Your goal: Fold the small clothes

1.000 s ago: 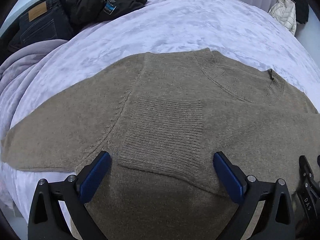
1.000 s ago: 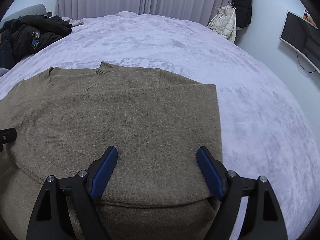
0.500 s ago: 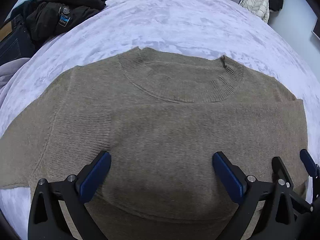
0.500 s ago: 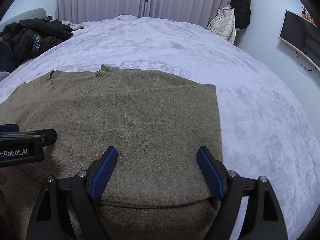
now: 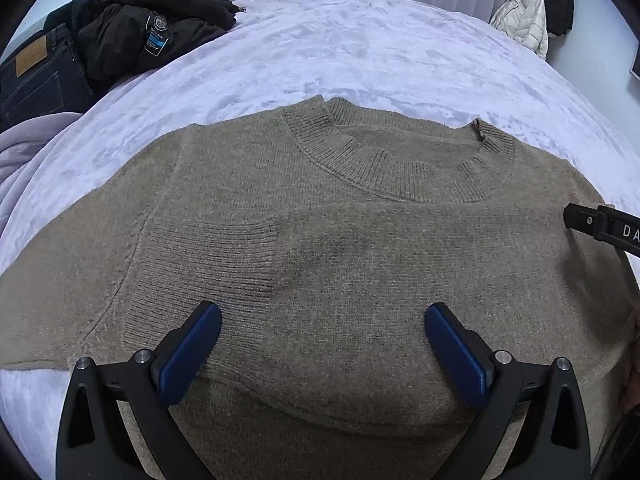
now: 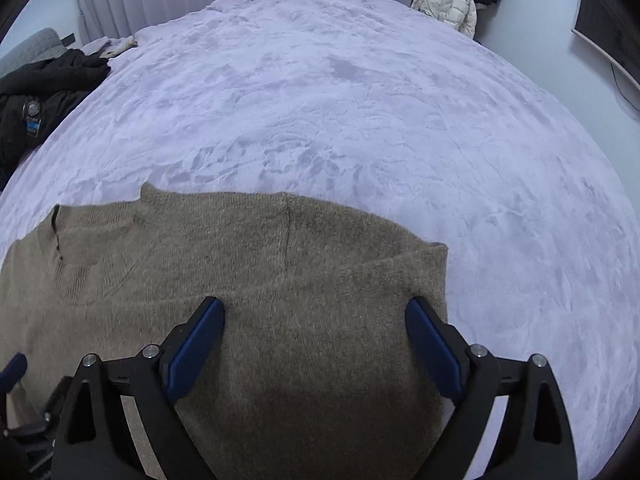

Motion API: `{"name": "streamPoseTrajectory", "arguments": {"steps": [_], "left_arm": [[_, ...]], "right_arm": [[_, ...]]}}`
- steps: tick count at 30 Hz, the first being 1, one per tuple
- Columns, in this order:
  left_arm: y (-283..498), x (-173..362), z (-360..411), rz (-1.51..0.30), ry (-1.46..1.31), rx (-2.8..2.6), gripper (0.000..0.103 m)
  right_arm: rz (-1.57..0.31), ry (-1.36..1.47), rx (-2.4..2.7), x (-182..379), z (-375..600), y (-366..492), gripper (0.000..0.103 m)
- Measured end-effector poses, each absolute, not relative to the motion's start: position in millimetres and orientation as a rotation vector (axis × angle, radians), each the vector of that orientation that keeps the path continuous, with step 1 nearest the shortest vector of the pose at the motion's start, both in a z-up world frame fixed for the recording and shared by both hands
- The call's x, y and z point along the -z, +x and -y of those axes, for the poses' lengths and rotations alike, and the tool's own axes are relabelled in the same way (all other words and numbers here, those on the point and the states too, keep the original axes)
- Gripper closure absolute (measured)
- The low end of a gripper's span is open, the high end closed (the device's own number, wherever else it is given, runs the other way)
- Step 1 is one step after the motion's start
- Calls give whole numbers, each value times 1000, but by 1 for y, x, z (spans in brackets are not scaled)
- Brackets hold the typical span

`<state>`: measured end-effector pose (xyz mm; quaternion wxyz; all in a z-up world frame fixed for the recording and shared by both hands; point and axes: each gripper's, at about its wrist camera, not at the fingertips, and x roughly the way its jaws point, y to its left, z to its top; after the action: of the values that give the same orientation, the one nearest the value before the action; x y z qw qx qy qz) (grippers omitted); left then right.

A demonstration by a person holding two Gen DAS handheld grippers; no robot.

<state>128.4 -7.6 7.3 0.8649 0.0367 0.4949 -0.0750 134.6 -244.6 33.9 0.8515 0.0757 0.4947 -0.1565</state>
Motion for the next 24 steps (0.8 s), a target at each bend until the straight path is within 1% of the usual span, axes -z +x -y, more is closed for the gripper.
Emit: {"name": "streamPoseTrajectory", "arguments": {"steps": [3, 10, 16, 20, 22, 24], "left_arm": [[128, -6, 10, -1033, 88, 150, 0], [128, -10, 10, -1050, 90, 146, 0], [104, -20, 5, -1062, 146, 156, 0], [97, -38, -5, -1031, 88, 155, 0], [104, -40, -4, -1034, 72, 143, 0], [113, -31, 3, -1070, 79, 153, 0]], "right_arm": [[-1048, 164, 347, -34, 233, 123, 9], [-988, 21, 270, -34, 192, 52, 9], [-960, -3, 231, -39, 178, 12, 9], [-947, 13, 212, -54, 180, 13, 9], [-894, 8, 244, -68, 184, 28, 9], [-903, -8, 279, -72, 189, 58, 9]]}}
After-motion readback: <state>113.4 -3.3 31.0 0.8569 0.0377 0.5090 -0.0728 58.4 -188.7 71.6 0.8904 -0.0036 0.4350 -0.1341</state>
